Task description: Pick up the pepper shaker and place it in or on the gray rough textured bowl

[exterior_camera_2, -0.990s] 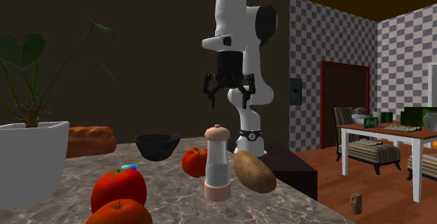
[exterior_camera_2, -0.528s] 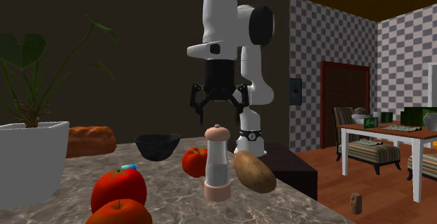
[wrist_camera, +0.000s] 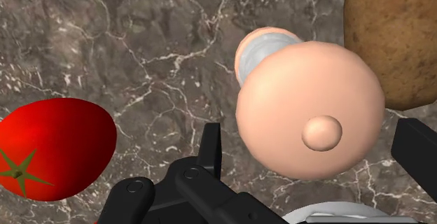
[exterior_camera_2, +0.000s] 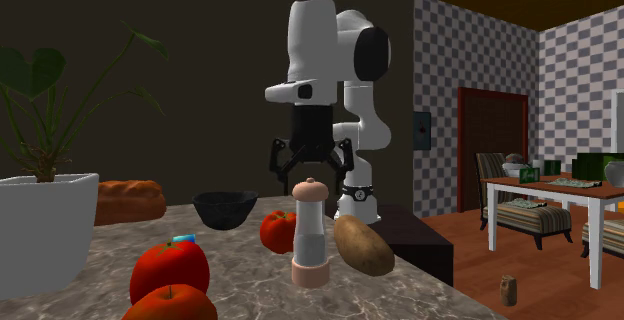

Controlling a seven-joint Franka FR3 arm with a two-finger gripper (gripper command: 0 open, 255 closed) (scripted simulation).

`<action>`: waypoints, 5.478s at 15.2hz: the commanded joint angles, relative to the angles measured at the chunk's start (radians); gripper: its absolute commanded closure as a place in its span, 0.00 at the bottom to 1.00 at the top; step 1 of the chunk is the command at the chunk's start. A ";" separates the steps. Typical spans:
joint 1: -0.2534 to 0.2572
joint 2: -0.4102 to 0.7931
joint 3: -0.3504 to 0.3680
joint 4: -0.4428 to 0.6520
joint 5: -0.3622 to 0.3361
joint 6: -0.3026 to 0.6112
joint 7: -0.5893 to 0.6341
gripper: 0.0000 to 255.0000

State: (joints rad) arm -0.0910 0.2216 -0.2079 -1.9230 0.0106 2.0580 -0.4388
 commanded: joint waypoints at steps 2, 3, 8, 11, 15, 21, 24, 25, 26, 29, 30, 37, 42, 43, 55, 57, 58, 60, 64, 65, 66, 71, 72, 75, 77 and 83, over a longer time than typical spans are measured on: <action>0.000 0.001 0.000 -0.001 0.000 0.003 0.000 0.00; 0.000 0.001 0.000 -0.001 0.000 0.003 0.000 0.00; 0.000 0.000 0.000 -0.002 0.000 0.002 0.000 1.00; 0.000 0.000 0.000 -0.002 0.000 0.002 0.000 1.00; 0.000 0.001 0.000 -0.001 0.000 0.003 0.000 1.00; 0.002 -0.031 -0.002 0.040 -0.007 -0.070 0.003 1.00; 0.003 -0.044 -0.002 0.064 -0.010 -0.107 0.004 1.00; 0.003 -0.048 -0.002 0.073 -0.011 -0.120 0.004 1.00; 0.003 -0.052 -0.002 0.082 -0.011 -0.132 0.005 1.00; 0.003 -0.062 -0.003 0.109 -0.014 -0.170 0.005 1.00; 0.003 -0.066 -0.003 0.119 -0.014 -0.183 0.005 1.00; 0.004 -0.081 -0.004 0.194 -0.017 -0.273 0.005 1.00; 0.004 -0.085 -0.004 0.255 -0.018 -0.339 0.004 1.00; 0.004 -0.086 -0.004 0.268 -0.018 -0.352 0.004 1.00; -0.061 -0.218 -0.064 0.206 -0.056 -0.414 -0.118 1.00; -0.080 -0.249 -0.083 0.182 -0.067 -0.418 -0.154 1.00; -0.089 -0.263 -0.093 0.172 -0.073 -0.420 -0.173 1.00; -0.109 -0.288 -0.114 0.156 -0.085 -0.426 -0.212 1.00; -0.149 -0.328 -0.158 0.139 -0.108 -0.441 -0.293 1.00; -0.158 -0.336 -0.169 0.137 -0.113 -0.444 -0.314 1.00; -0.168 -0.342 -0.181 0.137 -0.118 -0.448 -0.336 1.00; -0.217 -0.360 -0.245 0.153 -0.139 -0.470 -0.449 1.00; -0.227 -0.360 -0.259 0.159 -0.142 -0.474 -0.473 1.00; -0.257 -0.353 -0.301 0.186 -0.148 -0.487 -0.547 1.00; -0.283 -0.339 -0.337 0.216 -0.148 -0.498 -0.611 1.00; -0.284 -0.355 -0.337 0.120 -0.157 -0.416 -0.599 1.00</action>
State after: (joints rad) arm -0.3744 -0.1304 -0.5444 -1.7839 -0.1441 1.6252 -1.0396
